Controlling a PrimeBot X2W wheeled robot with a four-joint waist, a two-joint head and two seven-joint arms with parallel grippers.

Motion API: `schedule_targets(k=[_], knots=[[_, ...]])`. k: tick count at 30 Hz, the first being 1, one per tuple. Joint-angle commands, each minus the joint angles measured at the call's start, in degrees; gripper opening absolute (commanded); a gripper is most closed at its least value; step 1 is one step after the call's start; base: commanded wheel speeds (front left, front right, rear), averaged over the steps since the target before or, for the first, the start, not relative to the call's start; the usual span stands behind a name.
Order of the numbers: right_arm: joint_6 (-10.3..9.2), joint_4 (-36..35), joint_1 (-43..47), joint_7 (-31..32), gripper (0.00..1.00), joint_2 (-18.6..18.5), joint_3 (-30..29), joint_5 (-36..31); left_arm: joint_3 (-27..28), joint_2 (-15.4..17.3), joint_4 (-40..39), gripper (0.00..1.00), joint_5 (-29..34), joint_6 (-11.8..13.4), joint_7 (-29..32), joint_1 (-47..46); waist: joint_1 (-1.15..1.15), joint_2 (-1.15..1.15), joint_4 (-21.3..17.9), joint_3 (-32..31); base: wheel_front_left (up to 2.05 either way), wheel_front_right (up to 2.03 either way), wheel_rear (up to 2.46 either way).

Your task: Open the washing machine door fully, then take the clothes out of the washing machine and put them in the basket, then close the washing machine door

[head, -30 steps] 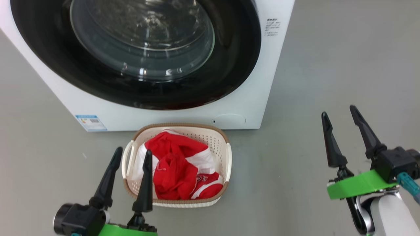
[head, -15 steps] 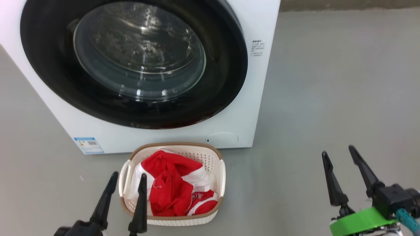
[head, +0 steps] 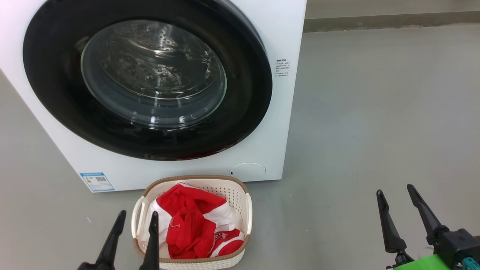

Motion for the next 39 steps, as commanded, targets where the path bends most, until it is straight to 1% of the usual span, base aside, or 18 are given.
schedule_targets(k=[1, 12, 20, 21, 26, 29, 32, 33, 36, 39], knots=[[-0.21, -1.78, -0.57, 0.05, 1.00, -0.77, 0.92, 1.13, 2.35, 0.46, -1.20, 1.00, 0.50, 0.50, -0.45, -0.18, 0.00, 0.00, -0.13, -0.15, 0.00, 0.00, 0.00], [-0.21, -1.68, 0.04, 0.05, 1.00, -0.77, 0.86, 2.59, 3.21, 0.42, -0.62, 1.00, 0.76, 0.39, -0.45, 0.24, 0.00, 0.00, 0.07, 0.20, 0.00, 0.00, 0.00], [-0.21, -1.61, -0.18, 0.05, 1.00, -0.77, 1.09, 2.87, 3.28, 0.33, -1.15, 1.00, 0.56, -0.29, -0.45, 0.09, 0.00, 0.00, 0.00, 0.27, 0.00, 0.00, 0.00], [0.01, 0.11, 0.72, -0.02, 0.00, 0.06, -0.13, 2.79, 1.29, -0.04, 0.68, 0.00, -0.06, -0.09, 0.01, 1.07, 0.00, 0.00, -0.01, 0.29, 0.00, 0.00, 0.00], [0.01, 4.06, 0.80, 0.04, 0.00, 1.05, 0.38, 2.99, 0.86, -0.46, 4.34, 0.00, -0.30, -0.09, 0.49, 1.69, 0.00, 0.00, -0.01, 0.29, 0.00, 0.00, 0.00], [0.01, 4.15, 0.53, 0.46, 0.00, 0.94, 0.44, 5.04, 1.14, -0.45, 4.56, 0.00, -2.25, -0.24, 1.04, 1.35, 0.02, 0.00, -0.02, 0.30, 0.00, 0.00, 0.00], [0.00, 4.25, 0.27, 0.91, 0.00, 0.82, 0.49, 7.07, 1.37, -0.43, 4.66, 0.00, -4.20, -0.38, 1.54, 1.13, 0.12, 0.00, -0.03, 0.21, 0.00, 0.00, 0.00], [0.00, 4.29, 0.18, 1.06, 0.00, 0.78, 0.51, 7.75, 1.44, -0.43, 4.69, 0.00, -4.86, -0.42, 1.71, 1.06, 0.13, 0.00, -0.03, 0.19, 0.00, 0.00, 0.00], [-0.01, 4.49, -0.14, 1.50, 0.00, 0.66, 0.56, 9.79, 1.65, -0.42, 4.87, 0.00, -6.83, -0.57, 2.18, 0.80, 0.02, 0.00, -0.04, 0.29, 0.00, 0.00, 0.00], [-0.01, 4.67, -0.51, 1.95, 0.00, 0.55, 0.61, 11.83, 1.87, -0.41, 5.04, 0.00, -8.80, -0.71, 2.66, 0.48, 0.00, 0.00, -0.05, 0.36, 0.00, 0.00, 0.00]])
